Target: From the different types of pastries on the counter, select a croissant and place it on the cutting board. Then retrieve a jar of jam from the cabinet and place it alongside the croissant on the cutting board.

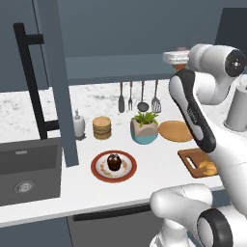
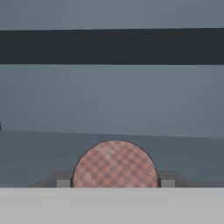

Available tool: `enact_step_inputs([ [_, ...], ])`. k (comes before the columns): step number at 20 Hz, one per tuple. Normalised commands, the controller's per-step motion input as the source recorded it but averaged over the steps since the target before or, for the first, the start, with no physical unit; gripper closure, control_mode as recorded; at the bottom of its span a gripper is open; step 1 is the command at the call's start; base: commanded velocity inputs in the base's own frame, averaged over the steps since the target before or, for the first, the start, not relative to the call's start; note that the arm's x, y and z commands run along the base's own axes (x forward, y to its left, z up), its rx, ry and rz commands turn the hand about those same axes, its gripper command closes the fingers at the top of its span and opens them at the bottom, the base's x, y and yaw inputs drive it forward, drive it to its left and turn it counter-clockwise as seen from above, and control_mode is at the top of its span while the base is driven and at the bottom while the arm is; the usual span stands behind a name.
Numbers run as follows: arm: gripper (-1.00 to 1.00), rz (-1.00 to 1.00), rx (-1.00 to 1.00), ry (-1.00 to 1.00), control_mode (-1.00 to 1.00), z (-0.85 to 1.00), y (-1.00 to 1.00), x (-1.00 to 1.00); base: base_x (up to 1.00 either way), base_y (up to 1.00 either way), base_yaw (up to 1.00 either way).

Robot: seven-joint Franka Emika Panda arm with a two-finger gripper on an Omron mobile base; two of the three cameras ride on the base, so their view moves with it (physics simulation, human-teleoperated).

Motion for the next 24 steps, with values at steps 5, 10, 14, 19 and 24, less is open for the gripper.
enact_step_inputs([
  [5, 1.0, -0.04, -0.03, -0.13, -1.0, -0.05, -0.75, -1.0, 0.0, 0.0, 0.0],
  [10, 1.0, -0.11, -0.16, 0.02, -1.0, -0.39, -0.55, -1.0, 0.0, 0.0, 0.0],
  [14, 1.0, -0.15, -0.39, 0.3, -1.0, -0.93, -0.42, -0.99, 0.0, 0.0, 0.0],
  [19, 1.0, -0.12, -0.29, 0.33, -1.0, -0.6, -0.31, -0.46, 0.0, 0.0, 0.0],
  [24, 1.0, -0.26, -0.01, 0.2, -1.0, -0.04, -0.03, 0.13, 0.0, 0.0, 0.0],
])
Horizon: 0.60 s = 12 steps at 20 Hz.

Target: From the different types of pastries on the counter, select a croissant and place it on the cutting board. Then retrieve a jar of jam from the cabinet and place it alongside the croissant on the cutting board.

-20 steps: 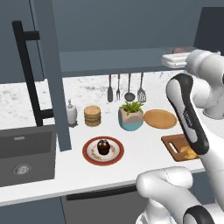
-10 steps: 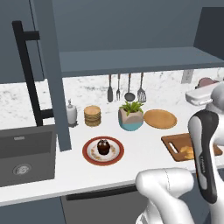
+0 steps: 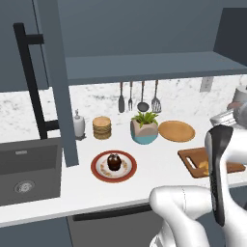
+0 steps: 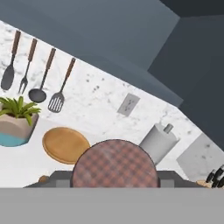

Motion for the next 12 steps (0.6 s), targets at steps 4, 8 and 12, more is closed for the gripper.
enact_step_inputs([
  [4, 1.0, -0.16, 0.0, 0.3, -1.0, -0.31, -0.14, 0.11, 0.0, 0.0, 0.0],
  [8, 1.0, -0.04, 0.21, 0.22, -1.0, -0.66, -0.78, 0.02, 0.0, 0.0, 0.0],
  [12, 1.0, -0.1, 0.22, 0.05, -1.0, -0.8, -0.69, 0.0, 0.0, 0.0, 0.0],
])
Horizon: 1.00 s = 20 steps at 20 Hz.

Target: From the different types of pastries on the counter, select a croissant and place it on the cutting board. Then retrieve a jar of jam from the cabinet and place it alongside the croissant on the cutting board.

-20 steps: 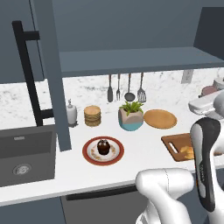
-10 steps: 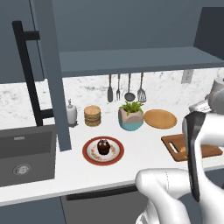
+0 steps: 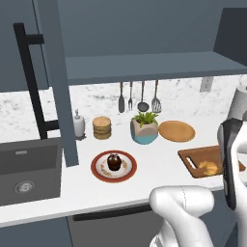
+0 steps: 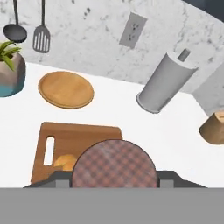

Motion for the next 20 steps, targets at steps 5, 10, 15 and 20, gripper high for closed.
enact_step_inputs([
  [5, 1.0, -0.16, 0.0, -0.03, -1.0, -0.49, 0.06, 0.08, 0.0, 0.0, 0.0],
  [10, 1.0, -0.32, -0.25, 0.04, -1.0, -1.0, 0.24, 0.28, 0.0, 0.0, 0.0],
  [15, 1.0, -0.17, 0.02, 0.0, -1.0, -0.38, 0.08, 0.13, 0.0, 0.0, 0.0],
  [20, 1.0, 0.0, 0.12, 0.0, -1.0, -0.34, -0.04, 0.21, 0.0, 0.0, 0.0],
])
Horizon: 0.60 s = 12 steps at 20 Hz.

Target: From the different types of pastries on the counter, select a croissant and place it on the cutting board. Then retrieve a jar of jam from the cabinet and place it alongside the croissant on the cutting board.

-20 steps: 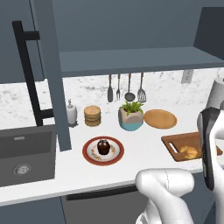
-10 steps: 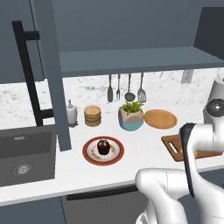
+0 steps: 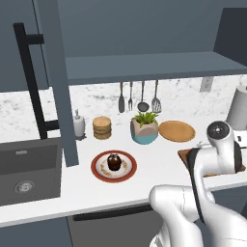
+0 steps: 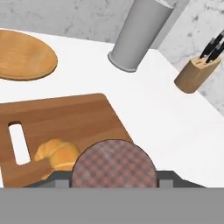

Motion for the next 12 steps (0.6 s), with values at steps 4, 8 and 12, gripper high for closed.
enact_step_inputs([
  [4, 1.0, 0.0, 0.22, 0.0, -1.0, -0.74, -0.29, 0.48, 0.0, 0.0, 0.0],
  [8, 1.0, -0.11, 0.04, 0.01, -1.0, -0.4, -0.46, 0.54, 0.0, 0.0, 0.0],
  [12, 1.0, -0.19, -0.17, 0.1, -1.0, -0.15, -0.49, 0.5, 0.0, 0.0, 0.0],
])
